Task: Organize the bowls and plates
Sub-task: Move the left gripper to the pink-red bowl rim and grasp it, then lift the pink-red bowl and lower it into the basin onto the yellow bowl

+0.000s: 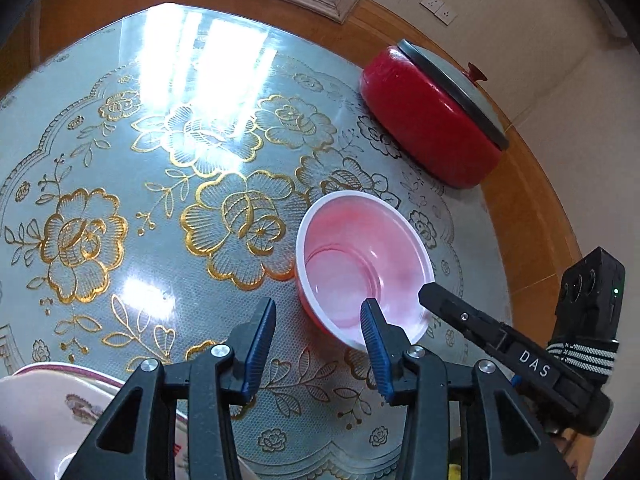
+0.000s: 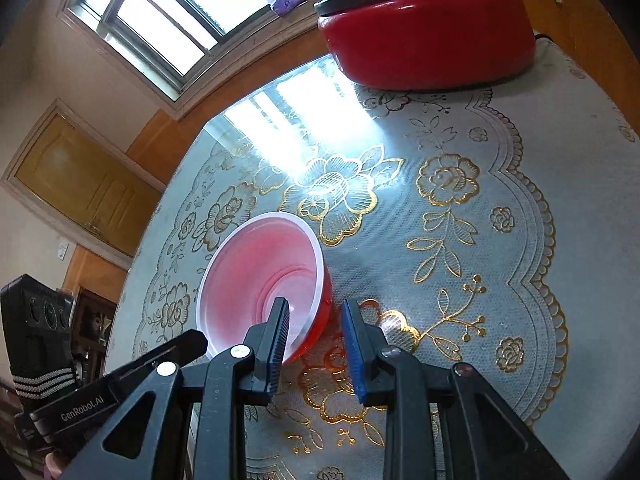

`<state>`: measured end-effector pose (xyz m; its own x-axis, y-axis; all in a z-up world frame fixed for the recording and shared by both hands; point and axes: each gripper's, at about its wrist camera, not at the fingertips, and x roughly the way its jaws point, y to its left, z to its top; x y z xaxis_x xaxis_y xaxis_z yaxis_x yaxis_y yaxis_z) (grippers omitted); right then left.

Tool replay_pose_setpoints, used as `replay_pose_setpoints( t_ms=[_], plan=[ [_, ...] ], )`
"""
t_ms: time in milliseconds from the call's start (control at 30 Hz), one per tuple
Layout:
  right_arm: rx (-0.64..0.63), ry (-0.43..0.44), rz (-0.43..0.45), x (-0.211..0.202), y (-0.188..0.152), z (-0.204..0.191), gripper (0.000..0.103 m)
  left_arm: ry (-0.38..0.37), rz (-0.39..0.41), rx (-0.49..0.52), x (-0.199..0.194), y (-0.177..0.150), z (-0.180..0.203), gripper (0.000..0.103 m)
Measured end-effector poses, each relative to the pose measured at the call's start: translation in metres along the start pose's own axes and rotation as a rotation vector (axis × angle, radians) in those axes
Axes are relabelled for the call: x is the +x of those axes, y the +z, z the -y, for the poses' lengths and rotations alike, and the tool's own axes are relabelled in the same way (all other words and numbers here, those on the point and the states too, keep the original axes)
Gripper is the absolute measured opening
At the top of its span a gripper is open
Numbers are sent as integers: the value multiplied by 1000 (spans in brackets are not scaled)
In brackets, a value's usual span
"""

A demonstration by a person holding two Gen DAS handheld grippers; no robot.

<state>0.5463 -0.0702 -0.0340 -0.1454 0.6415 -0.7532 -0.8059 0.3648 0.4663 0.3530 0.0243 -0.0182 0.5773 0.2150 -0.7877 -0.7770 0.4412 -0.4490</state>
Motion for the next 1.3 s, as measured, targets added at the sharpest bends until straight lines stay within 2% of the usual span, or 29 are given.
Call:
replay_pose_setpoints(
  t_ms=[100,133,167,200,267,400,700,1067,1300],
  plan=[
    [-15,-21,-6,6,1,-1,26,4,-9,-3,9,6,1,41],
    [-23,-31,-6,8,0,-1,25,7,-10,6,12,7,2,34],
    [-31,-34,-8,10,0,-2,20,19,-10,14,16,8,3,26],
    [-33,-36,-14,12,-1,-2,14,30,-16,15,20,8,2,22],
    [-35,-34,-10,11,-2,-3,9,7,-27,31,21,4,5,15],
    [-55,-26,-2,2,-3,-7,8,25,10,92,10,-3,14,15],
    [-73,0,4,-35,-17,-9,8,-36,9,147,-23,-22,24,15],
    [-147,-18,44,-108,-62,-21,8,-134,-7,237,-68,-72,37,15],
    [-166,-41,20,-141,-99,-19,8,-200,-65,303,-84,-110,42,15]
  ],
)
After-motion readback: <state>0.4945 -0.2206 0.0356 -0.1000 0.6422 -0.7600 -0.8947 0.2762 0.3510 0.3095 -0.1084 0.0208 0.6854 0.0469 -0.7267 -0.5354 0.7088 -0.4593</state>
